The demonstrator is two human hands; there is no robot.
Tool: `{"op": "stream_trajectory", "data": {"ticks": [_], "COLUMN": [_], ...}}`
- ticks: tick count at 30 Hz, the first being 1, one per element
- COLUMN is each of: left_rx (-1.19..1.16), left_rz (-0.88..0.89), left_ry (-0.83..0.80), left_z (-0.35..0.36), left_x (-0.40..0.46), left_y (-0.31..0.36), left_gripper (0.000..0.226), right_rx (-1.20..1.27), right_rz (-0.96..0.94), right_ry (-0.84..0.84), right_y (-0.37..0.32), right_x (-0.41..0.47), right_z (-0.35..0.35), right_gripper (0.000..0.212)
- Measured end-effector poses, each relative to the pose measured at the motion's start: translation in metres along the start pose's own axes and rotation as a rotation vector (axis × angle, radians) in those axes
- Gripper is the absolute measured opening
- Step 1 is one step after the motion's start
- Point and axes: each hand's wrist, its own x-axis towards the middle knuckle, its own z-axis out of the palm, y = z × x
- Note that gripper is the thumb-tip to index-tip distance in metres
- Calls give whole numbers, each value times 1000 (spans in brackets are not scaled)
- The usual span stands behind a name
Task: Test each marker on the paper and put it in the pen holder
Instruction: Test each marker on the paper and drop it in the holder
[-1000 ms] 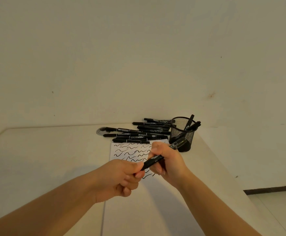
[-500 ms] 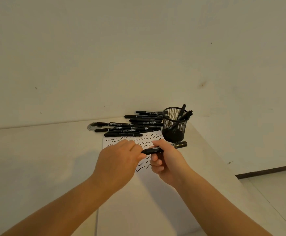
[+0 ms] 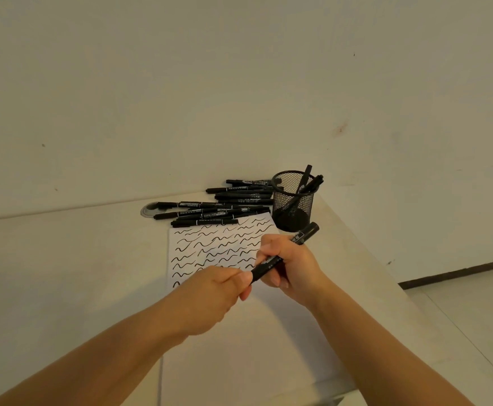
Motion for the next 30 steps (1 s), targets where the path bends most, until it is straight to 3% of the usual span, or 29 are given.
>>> {"op": "stream_trajectory", "data": {"ticks": [5, 9, 12, 14, 17, 21, 24, 28, 30], "left_rx": [-510, -702, -788, -867, -540, 50, 313, 372, 380], "left_rz": [-178, -235, -276, -329, -270, 25, 161, 167, 164], "left_ry": [-287, -447, -465, -255, 148, 372, 424, 383, 384], "left_z": [-7, -7, -22, -39, -51, -24, -8, -2, -3], "left_x": [-7, -9, -17, -19, -5, 23, 32, 41, 41], "left_y": [0, -2, -15, -26, -36, -36, -44, -54, -59], "left_gripper": [32, 32, 28, 30, 32, 35, 31, 27, 27], "right_rx": [0, -17, 309, 404, 29, -476, -555, -605, -632], "right_rz": [-44, -107, -183, -257, -209, -95, -111, -92, -88], "right_ry": [-101, -152, 207, 401, 467, 440, 535, 640, 570], "right_y": [1, -4, -27, -43, -34, -10, 2, 7, 8], "right_x": [1, -3, -8, -9, 0, 10, 3, 2, 3], "right_z": [-2, 7, -24, -55, -54, -44, -59, -64, -61], "right_gripper": [24, 23, 18, 25, 45, 11, 9, 16, 17]}}
